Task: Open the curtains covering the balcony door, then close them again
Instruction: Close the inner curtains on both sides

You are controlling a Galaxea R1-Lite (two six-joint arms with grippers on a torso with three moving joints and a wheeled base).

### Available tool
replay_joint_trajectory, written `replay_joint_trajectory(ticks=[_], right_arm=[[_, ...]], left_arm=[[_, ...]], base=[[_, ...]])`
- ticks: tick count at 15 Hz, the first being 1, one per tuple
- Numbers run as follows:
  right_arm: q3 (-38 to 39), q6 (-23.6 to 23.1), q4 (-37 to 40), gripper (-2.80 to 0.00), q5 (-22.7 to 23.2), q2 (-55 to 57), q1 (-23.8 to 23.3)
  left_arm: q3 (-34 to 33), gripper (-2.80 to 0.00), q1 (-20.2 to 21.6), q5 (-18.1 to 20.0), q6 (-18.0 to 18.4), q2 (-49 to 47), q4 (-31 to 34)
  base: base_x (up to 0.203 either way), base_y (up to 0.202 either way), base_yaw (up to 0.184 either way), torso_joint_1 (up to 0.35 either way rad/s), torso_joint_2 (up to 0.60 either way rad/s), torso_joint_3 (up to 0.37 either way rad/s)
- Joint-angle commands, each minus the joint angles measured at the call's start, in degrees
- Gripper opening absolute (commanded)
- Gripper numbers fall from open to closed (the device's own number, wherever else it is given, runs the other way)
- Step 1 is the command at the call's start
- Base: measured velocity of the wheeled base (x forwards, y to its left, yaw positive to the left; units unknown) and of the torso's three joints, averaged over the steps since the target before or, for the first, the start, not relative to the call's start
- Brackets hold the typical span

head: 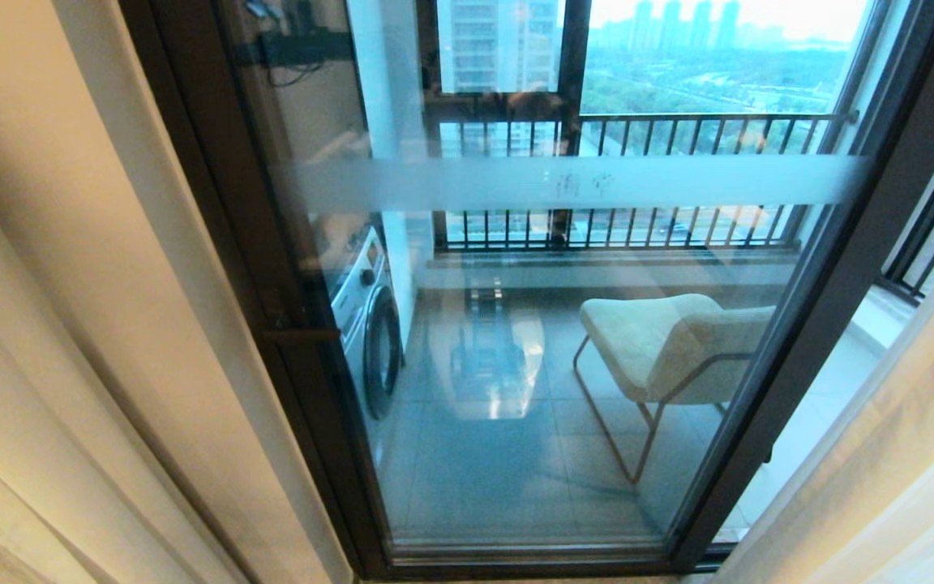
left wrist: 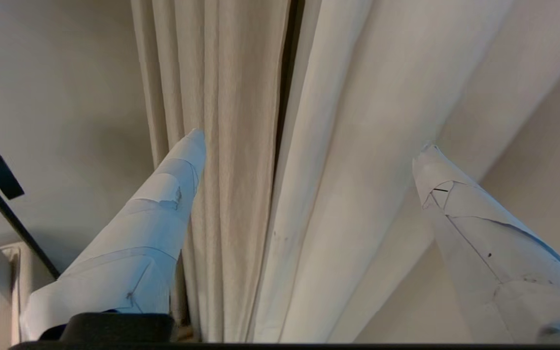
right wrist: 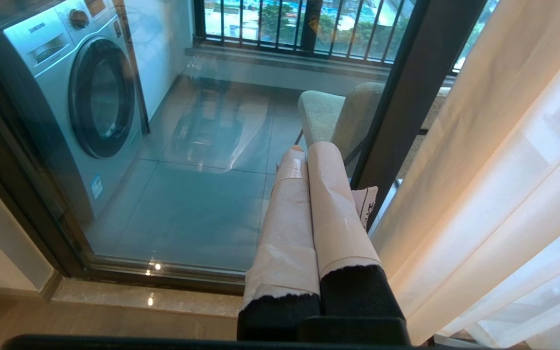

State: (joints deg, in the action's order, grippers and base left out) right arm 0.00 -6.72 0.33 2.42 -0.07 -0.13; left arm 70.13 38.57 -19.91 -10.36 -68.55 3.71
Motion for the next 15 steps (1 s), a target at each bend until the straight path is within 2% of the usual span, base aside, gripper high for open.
replay_joint_trajectory(ticks=[1,7,15], right_arm=[[0.00,-0.05,0.02,-2.80,0.05,0.07,0.02],[0.00,-0.05,0.02,-2.80,0.05,0.07,0.03],[0.00,-0.05,0.02,-2.80,0.05,0.07,0.05]], left_arm=[[2.37,0.00,1.88,1.90,-1.05,-5.07,0.31],[10.15,0.00,3.08,8.12,-4.00,-12.25,4.48],[21.06,0.00,3.55,13.51,-4.23,-22.14,7.80]], base=[[0.000,0.000,0.000,0.000,0.00,0.000],[0.000,0.000,0.000,0.000,0.00,0.000],[0.000,0.000,0.000,0.000,0.00,0.000]])
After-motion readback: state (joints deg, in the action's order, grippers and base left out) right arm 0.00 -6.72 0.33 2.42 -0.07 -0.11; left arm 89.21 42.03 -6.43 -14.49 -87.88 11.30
